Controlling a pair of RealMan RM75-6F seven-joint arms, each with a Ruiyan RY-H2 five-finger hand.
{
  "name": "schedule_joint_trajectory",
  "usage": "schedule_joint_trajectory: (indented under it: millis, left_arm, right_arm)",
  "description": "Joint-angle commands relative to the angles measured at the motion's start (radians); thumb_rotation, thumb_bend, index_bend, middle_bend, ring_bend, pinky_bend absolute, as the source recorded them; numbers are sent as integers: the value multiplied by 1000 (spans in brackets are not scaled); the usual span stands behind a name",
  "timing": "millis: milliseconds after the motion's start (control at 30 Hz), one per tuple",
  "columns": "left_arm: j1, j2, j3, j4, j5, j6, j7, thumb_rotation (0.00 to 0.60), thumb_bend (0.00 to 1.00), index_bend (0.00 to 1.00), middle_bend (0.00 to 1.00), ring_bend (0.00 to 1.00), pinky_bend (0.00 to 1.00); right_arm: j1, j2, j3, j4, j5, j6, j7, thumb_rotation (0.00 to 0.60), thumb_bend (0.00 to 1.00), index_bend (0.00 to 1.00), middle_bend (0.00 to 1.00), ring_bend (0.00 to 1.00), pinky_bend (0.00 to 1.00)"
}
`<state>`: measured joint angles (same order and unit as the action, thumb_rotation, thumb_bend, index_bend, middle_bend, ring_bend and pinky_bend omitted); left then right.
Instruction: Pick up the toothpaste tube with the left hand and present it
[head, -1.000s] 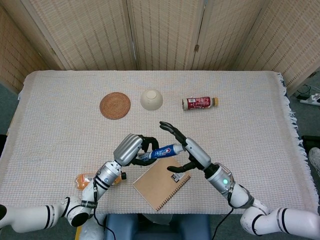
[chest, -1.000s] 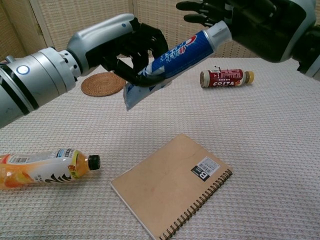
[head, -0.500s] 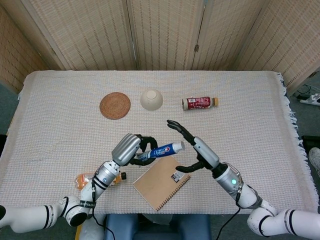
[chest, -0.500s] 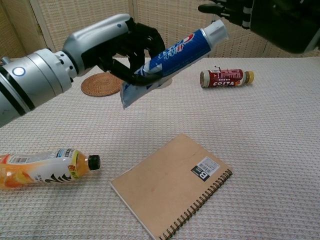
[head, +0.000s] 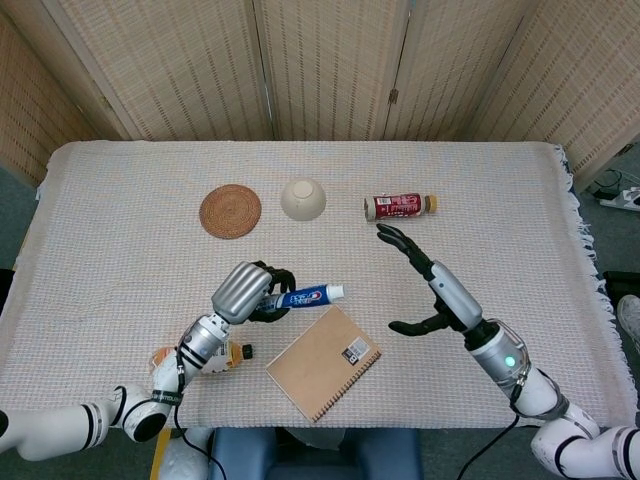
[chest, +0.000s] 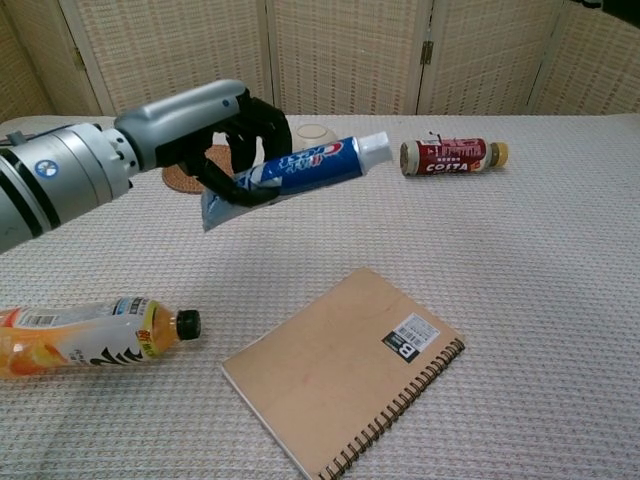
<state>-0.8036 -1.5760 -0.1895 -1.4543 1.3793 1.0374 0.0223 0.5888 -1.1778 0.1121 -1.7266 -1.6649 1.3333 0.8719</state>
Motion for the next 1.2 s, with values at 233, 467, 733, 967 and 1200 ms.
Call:
schedule_joint_trajectory:
  millis: [233, 467, 733, 967, 1200]
  left_arm:
    - [-39, -48, 6, 131, -217, -128, 286, 600, 777, 557, 590, 437, 381]
    - [-42, -83, 0, 195, -300, -149, 342, 600, 632, 312, 396, 290, 345]
    - [36, 22, -7, 54, -317, -60, 303, 600, 474, 186, 325, 252, 336]
    - [187, 208, 11, -135, -249, 127, 214, 600, 475, 205, 324, 246, 280]
    - [351, 319, 75, -231, -161, 327, 179, 600, 475, 236, 323, 245, 246]
  right_arm:
    - [-50, 28, -41, 16, -14, 31, 1, 286, 210, 0, 0, 0, 0]
    - [-81, 42, -58, 31, -20, 54, -24, 285, 210, 0, 0, 0, 0]
    - [-147, 109, -106, 73, -14, 68, -123, 287, 209, 0, 0, 0, 0]
    - [-234, 160, -136, 82, 33, 94, -337, 435, 210, 0, 0, 0, 0]
    - [-318, 172, -148, 61, 106, 114, -522, 600, 211, 0, 0, 0, 0]
